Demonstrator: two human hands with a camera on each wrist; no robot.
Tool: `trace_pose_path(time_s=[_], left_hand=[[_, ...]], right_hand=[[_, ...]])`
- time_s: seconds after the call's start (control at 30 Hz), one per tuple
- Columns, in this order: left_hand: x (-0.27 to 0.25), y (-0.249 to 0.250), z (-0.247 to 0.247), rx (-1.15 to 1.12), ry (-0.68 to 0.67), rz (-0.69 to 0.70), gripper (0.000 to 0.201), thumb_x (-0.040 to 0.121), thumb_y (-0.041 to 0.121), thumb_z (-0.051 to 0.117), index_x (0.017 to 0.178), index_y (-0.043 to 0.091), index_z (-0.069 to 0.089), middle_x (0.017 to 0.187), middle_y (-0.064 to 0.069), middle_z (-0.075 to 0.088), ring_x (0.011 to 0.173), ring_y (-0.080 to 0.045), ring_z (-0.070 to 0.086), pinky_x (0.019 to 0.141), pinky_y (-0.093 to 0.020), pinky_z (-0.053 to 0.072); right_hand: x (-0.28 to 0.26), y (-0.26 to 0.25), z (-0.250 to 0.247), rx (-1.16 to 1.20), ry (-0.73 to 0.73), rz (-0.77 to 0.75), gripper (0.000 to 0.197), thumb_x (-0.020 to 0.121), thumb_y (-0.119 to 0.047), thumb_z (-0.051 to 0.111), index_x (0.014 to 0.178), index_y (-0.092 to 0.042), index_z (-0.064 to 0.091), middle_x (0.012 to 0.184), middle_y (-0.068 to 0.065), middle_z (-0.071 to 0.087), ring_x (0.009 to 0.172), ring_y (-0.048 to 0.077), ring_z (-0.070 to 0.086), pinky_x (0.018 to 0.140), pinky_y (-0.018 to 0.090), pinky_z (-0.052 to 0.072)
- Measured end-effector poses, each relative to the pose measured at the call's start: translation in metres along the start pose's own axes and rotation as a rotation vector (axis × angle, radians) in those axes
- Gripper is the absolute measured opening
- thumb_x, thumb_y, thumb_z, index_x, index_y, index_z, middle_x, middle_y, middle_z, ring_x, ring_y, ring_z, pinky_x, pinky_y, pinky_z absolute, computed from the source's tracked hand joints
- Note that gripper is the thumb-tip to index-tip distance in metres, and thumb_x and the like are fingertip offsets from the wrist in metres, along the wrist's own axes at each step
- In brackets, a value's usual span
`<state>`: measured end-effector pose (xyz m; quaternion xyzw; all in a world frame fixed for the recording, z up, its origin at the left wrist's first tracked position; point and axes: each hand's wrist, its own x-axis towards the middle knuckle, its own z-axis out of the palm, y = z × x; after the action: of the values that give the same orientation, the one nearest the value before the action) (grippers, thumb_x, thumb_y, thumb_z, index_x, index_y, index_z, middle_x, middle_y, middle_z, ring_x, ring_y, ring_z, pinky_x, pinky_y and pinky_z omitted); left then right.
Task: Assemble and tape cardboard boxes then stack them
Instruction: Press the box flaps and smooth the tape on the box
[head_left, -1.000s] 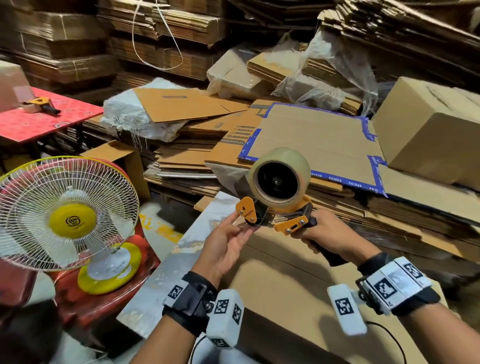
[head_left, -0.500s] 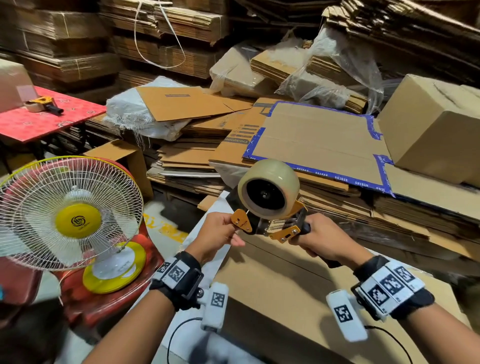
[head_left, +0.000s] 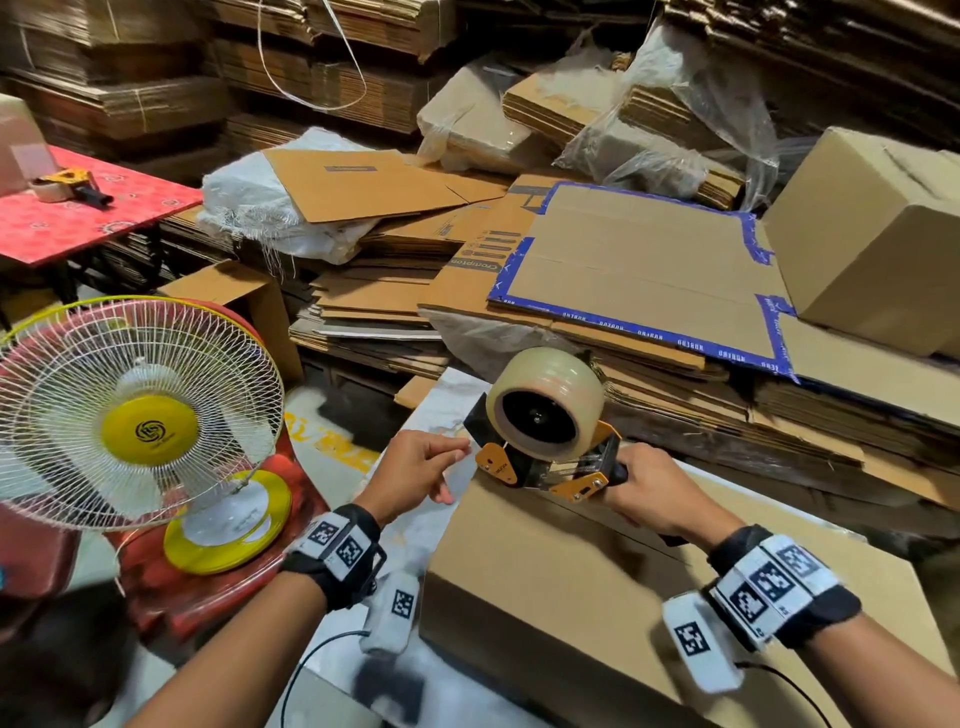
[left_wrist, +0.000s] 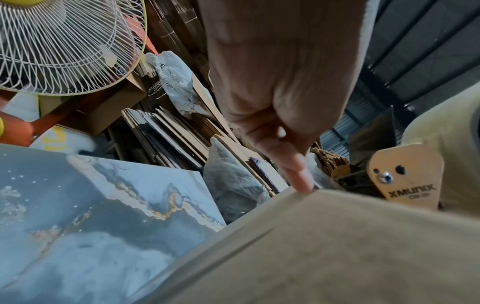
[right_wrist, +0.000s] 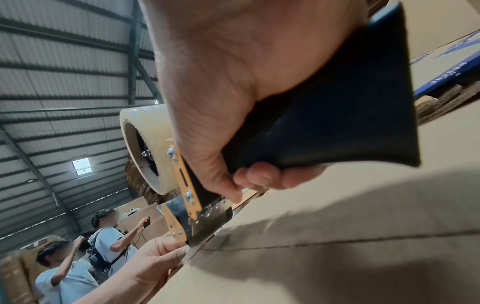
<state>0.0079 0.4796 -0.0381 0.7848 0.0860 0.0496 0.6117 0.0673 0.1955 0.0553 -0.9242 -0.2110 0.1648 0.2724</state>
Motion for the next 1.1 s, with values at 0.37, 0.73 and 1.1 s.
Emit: trace_pose_path(time_s=[0.37, 0.73, 1.1], left_hand=[[-0.003, -0.036, 0.024, 0.200, -0.072, 0.126, 0.026, 0.104, 0.031, 0.052, 0.102, 0.037, 0.077, 0.075, 0.022, 0.072, 0.063, -0.014, 0.069, 0.063, -0.026, 0.054], [-0.020, -0.005, 0.032, -0.276, -0.078, -0.120, 0.027, 0.105, 0.012, 0.041, 0.106, 0.011, 0.068, 0.103, -0.003, 0.068, 0.096, -0.019, 0.061, 0.083, -0.024, 0.050], [-0.010, -0.011, 0.026, -0.038, -0.252, -0.052, 0.043, 0.102, 0.029, 0.041, 0.143, 0.036, 0.053, 0.144, 0.021, 0.054, 0.135, 0.000, 0.045, 0.117, -0.033, 0.032]], right_hand=[[0.010, 0.015, 0.018, -0.087, 0.046, 0.020, 0.047, 0.077, -0.050, 0.081, 0.058, -0.019, 0.052, 0.057, -0.005, 0.053, 0.055, 0.015, 0.044, 0.053, 0.032, 0.033], [0.015, 0.024, 0.023, -0.061, 0.018, 0.039, 0.034, 0.079, -0.040, 0.082, 0.070, -0.012, 0.065, 0.064, -0.003, 0.062, 0.062, 0.018, 0.054, 0.056, 0.031, 0.039], [0.030, 0.024, 0.028, -0.094, 0.048, 0.105, 0.032, 0.079, -0.044, 0.079, 0.075, -0.016, 0.065, 0.074, 0.004, 0.066, 0.071, 0.024, 0.060, 0.061, 0.036, 0.048]])
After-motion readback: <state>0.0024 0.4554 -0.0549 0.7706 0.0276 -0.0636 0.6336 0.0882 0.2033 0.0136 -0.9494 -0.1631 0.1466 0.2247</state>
